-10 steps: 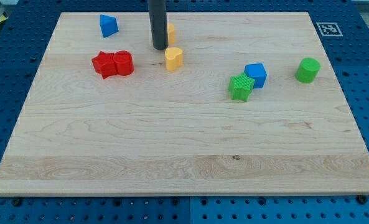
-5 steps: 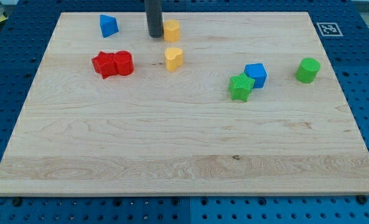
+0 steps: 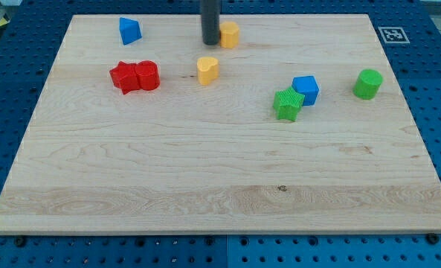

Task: Move the hexagon to the top center of the board

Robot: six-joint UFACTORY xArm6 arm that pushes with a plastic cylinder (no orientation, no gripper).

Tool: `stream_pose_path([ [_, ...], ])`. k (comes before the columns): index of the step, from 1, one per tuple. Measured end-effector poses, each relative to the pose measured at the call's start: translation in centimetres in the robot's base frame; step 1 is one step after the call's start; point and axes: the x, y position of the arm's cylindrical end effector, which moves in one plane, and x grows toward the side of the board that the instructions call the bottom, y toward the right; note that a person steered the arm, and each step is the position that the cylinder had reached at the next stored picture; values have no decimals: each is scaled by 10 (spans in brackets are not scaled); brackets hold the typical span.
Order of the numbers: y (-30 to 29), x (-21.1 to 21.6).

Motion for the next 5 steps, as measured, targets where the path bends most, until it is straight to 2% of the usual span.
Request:
stream_pose_path([
  [2, 20, 33],
  [5, 35, 10],
])
